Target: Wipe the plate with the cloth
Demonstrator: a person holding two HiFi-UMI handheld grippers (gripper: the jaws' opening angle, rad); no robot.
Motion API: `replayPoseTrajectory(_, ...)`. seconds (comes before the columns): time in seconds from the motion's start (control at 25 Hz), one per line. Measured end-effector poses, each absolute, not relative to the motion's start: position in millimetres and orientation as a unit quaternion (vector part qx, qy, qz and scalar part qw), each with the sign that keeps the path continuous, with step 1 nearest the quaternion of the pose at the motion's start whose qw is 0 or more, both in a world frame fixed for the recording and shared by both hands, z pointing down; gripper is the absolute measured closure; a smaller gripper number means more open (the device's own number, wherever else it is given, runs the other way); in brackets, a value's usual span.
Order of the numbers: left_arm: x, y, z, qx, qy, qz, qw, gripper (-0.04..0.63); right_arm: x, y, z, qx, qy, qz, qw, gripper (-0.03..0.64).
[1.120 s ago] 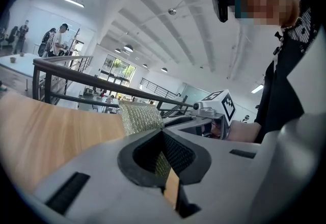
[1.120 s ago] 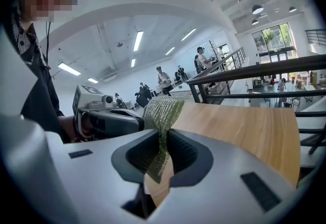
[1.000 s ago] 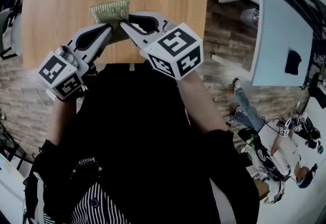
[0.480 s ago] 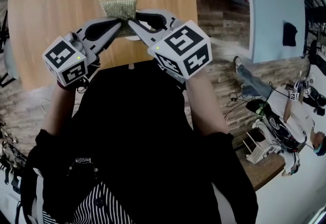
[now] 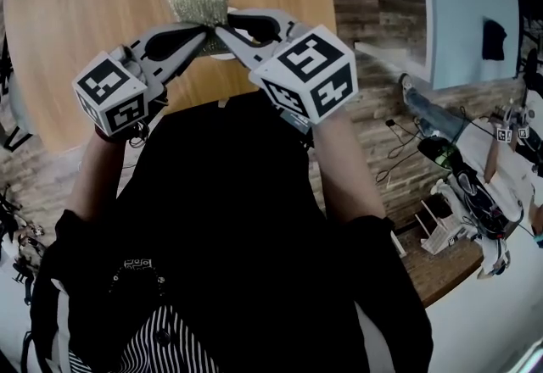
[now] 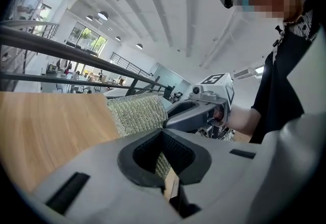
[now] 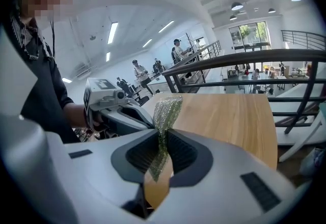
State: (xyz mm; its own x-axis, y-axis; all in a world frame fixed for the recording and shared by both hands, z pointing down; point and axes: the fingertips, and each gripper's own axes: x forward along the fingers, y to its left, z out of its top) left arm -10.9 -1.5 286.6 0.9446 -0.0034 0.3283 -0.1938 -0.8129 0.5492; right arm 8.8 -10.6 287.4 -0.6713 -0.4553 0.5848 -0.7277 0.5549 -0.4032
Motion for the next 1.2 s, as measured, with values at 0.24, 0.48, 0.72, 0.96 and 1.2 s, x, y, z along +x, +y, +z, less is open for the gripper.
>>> replayPoseTrajectory(0.24, -11.1, -5.4, 291.9, 0.938, -0.063, 0.164, 0.3, 0.602, 7.2, -13.6, 291.2, 0.346, -0.854, 0.329, 0.207, 0.574)
replayPoseTrajectory(0.48, -13.1, -5.9, 316.4, 0.927, -0.065, 0.183, 0.321, 0.601, 2.9, -15.5, 314.5, 0.339, -0.848, 0.344, 0.218, 0.574)
replayPoseTrajectory(0.72, -8.1, -1.3, 350.0, 0.918, -0.056, 0.21, 0.333, 0.602, 8.0, -13.5, 349.8, 0.337, -0.838, 0.367, 0.221, 0.574)
replayPoseTrajectory(0.96, -12.1, 3.9, 376.9, 0.909, -0.045, 0.225, 0.348, 0.601, 3.0, -9.2, 376.6, 0.335, -0.827, 0.385, 0.236, 0.574)
replayPoseTrajectory(1.2, -32.1, 27.1, 402.5, 0.902, -0.041, 0.232, 0.361, 0.601, -18.1, 14.1, 401.6, 0.331, -0.819, 0.395, 0.252, 0.574)
